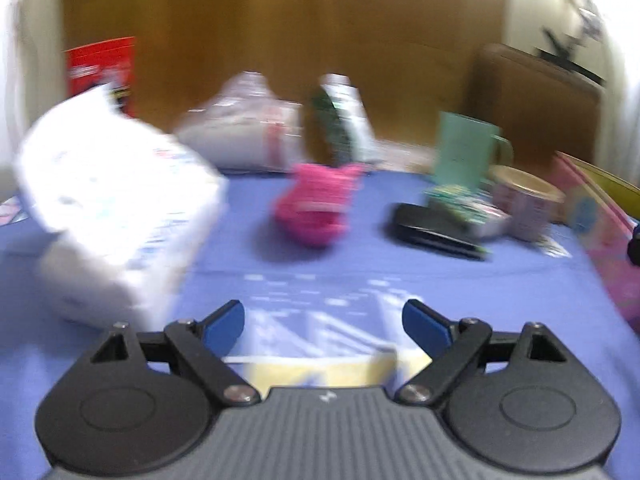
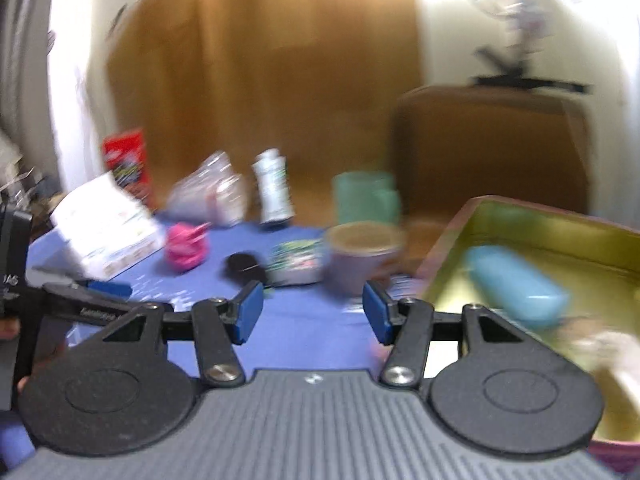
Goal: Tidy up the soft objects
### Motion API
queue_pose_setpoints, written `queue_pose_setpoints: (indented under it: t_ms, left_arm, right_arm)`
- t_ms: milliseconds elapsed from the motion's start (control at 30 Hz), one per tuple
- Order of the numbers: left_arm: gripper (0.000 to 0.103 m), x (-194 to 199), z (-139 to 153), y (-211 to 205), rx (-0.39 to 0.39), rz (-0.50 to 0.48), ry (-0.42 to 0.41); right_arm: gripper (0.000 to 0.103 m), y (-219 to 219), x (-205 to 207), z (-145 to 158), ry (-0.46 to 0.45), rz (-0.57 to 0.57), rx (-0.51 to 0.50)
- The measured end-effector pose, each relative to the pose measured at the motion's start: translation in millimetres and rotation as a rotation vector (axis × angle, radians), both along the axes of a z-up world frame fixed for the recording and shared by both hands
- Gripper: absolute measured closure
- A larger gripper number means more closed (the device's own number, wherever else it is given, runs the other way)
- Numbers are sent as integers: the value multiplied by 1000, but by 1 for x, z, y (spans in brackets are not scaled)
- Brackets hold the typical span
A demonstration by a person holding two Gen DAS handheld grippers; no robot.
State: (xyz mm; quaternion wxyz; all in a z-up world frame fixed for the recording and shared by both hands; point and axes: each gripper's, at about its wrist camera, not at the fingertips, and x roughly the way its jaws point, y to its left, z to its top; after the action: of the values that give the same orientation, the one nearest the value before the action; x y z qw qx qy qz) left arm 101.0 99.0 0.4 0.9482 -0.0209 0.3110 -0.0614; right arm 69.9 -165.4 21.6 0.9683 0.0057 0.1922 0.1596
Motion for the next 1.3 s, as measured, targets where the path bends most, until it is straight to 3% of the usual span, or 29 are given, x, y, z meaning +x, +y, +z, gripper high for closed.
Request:
queue_pose_setpoints:
  t_ms: [67, 233, 433, 533, 600, 667, 1033, 1100, 1167, 1300]
  left_arm:
    - [14, 3, -1, 16, -115, 8, 4]
    - [14, 2, 3, 33, -211, 45, -31]
    - [14, 1, 1, 39, -247, 42, -34]
    - [14, 3, 0, 40, -257, 35, -31]
    - [14, 4, 0, 41, -267, 35, -28]
    - [14, 3, 0, 42, -276, 37, -24]
    - [12, -2, 1, 27, -223, -14, -26]
    - [12, -3, 2, 21, -204, -59, -17]
    - [12, -9, 3, 15, -189, -89, -4]
    - [13, -32, 1, 9, -306, -153, 57]
  right_arm:
    - [46, 22, 22, -5, 35, 35, -24]
    - [46, 65, 85, -11, 81, 105, -90]
    - [45, 112, 156, -17, 180, 176, -208]
    - [40, 123, 175, -31, 229, 175, -305]
    - [42, 109, 179, -31, 280, 171, -201]
    - [50, 95, 170, -33, 296, 166, -134]
    - [50, 77, 13, -45, 193, 203, -97]
    - [46, 74, -9, -46, 185, 215, -88]
    - [31, 65, -28, -46, 153, 205, -67]
    - [30, 53, -44, -52, 144, 218, -94]
